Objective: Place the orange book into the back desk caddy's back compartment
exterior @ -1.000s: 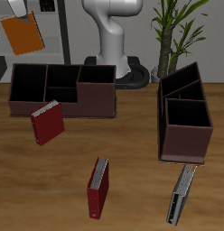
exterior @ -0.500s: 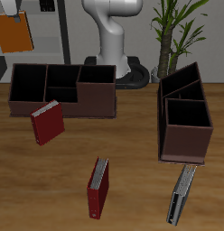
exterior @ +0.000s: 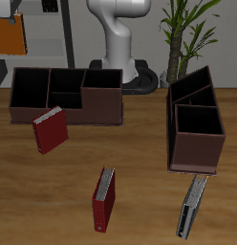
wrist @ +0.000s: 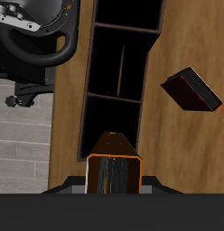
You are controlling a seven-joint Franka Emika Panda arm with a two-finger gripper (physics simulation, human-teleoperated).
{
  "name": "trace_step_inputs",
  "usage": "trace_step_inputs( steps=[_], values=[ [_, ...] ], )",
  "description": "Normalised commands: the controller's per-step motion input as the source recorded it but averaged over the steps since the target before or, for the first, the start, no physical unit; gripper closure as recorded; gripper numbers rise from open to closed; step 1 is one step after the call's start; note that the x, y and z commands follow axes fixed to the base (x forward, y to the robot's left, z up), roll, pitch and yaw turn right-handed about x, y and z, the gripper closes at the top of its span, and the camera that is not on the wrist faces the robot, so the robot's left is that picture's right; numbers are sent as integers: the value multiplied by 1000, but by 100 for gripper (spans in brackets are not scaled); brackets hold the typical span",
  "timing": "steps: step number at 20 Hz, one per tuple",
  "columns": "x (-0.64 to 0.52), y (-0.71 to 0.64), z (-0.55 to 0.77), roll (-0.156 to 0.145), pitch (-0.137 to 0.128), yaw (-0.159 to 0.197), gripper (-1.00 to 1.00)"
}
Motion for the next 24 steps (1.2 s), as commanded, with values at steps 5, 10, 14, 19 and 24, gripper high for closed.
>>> trace_step_inputs(
  steps=[5, 10, 14, 19, 24],
  values=[
    [1, 15, 100, -24, -36, -81, 100],
    [99, -41, 82, -65, 13, -226, 100],
    [117, 34, -22, -33, 9, -138, 100],
    [97, 147, -7, 7, 13, -65, 100],
    [89, 97, 41, 37, -26, 75, 100]
  ],
)
